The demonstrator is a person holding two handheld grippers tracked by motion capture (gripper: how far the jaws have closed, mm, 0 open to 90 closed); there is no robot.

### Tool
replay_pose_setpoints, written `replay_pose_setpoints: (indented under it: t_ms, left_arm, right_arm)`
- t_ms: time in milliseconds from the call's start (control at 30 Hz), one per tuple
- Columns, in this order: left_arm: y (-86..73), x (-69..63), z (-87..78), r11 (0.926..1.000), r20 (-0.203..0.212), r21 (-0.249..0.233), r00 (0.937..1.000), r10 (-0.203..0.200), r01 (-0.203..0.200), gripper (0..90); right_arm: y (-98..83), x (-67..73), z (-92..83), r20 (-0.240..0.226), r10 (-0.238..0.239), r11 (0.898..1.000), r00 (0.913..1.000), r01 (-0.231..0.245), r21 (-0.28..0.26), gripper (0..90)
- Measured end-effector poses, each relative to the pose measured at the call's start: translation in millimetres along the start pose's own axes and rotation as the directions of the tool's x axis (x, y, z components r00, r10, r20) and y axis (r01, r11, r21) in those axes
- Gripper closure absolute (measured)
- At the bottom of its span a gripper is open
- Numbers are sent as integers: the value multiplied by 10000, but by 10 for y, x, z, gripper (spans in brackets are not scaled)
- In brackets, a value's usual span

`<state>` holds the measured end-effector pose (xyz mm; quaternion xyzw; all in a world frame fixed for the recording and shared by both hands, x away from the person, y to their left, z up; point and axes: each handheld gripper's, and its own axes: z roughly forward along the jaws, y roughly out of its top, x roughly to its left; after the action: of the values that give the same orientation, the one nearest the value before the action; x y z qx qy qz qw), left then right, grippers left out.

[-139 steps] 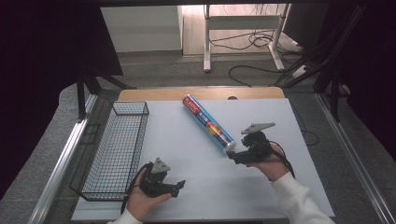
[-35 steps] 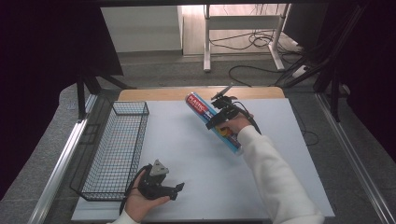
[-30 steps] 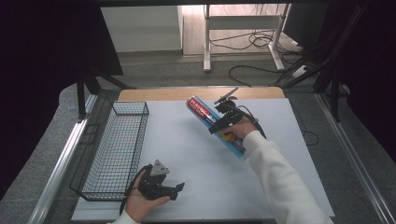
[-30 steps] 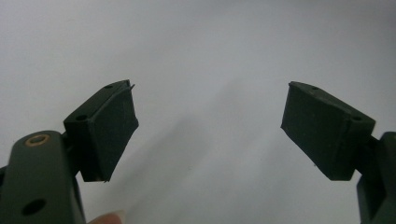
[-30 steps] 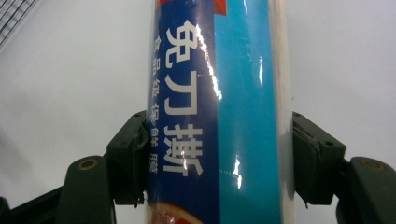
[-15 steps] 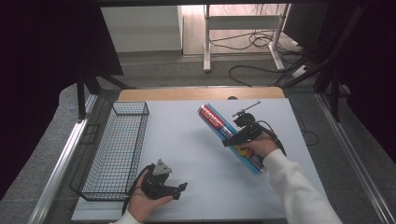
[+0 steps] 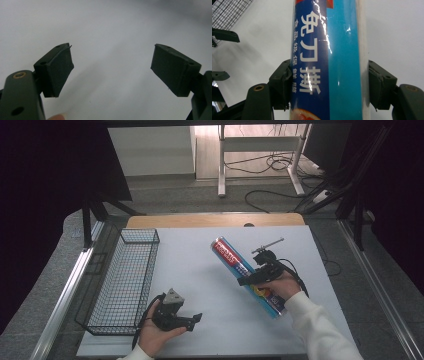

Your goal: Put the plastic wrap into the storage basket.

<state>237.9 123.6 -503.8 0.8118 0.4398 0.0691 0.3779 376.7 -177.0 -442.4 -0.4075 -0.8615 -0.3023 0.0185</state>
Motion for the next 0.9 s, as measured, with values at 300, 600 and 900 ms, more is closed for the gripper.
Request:
replay_pose_setpoints:
  t_ms: [300,600,900]
  left_arm:
    - [46,15,-91,9945,167,-953,9990,-417,431,182]
    - [157,130,-79,9706,1516,-1503,9745,-1654,1881,172]
    - [373,248,99,9192,3227,-1881,9058,-2747,3458,155]
  right_arm:
    - [-6,160,82,-454,-287,9995,9986,281,-141,322]
    - [-26,257,97,-740,-426,9982,9964,393,-459,322]
    - [-71,366,144,-1183,-633,9960,9910,552,-704,322]
